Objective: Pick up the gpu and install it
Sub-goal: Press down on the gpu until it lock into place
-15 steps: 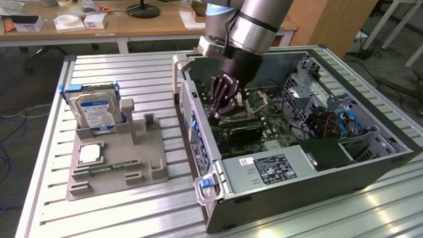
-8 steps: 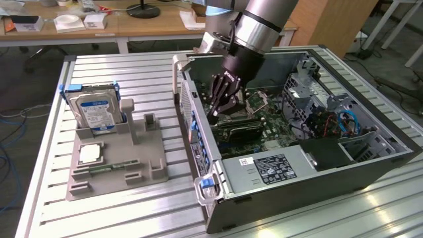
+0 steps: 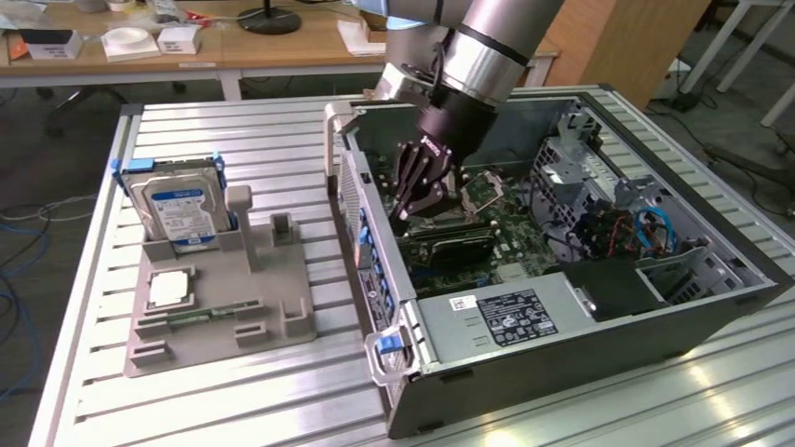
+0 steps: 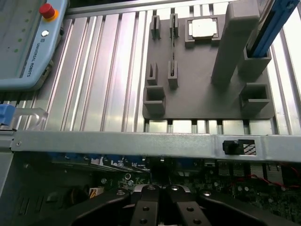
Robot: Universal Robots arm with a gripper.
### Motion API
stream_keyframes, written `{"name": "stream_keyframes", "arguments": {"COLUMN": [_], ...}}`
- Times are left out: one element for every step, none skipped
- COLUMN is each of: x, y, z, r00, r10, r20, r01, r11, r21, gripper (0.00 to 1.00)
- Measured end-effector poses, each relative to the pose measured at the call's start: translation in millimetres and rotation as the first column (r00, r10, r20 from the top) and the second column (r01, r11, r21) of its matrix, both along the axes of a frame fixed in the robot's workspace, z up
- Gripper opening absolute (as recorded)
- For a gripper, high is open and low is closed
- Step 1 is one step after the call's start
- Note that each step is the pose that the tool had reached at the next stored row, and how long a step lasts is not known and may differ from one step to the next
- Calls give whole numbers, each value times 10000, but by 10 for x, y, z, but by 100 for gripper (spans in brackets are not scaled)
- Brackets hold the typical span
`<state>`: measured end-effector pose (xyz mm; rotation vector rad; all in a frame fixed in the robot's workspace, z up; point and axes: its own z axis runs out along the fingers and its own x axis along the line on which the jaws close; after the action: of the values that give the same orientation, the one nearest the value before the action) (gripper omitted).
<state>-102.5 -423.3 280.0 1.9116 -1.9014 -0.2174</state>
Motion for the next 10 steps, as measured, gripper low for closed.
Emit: {"name": "stream_keyframes", "arguments": {"x": [0,0,-1,-1,-2,-1,1,4,8,13], "y": [0,1,1,2,3,3,4,5,5,6], "z": [-9,-19,-27,-32,-33,-34,-35,-39,-49,-65], "r00": [10000,10000,10000,10000,10000,10000,10000,10000,10000,10000], "r10": [0,1,1,0,-1,0,-2,-1,-1,-1], "r20": [-7,-14,-19,-24,-26,-27,-27,-24,-22,-23], "r01": [0,-1,-1,0,1,0,2,1,1,1], "r11": [10000,10000,10000,10000,10000,10000,10000,10000,10000,10000], "r21": [-8,-16,-23,-28,-30,-29,-28,-23,-21,-29], "gripper": [10,10,10,10,10,10,10,10,10,10]}}
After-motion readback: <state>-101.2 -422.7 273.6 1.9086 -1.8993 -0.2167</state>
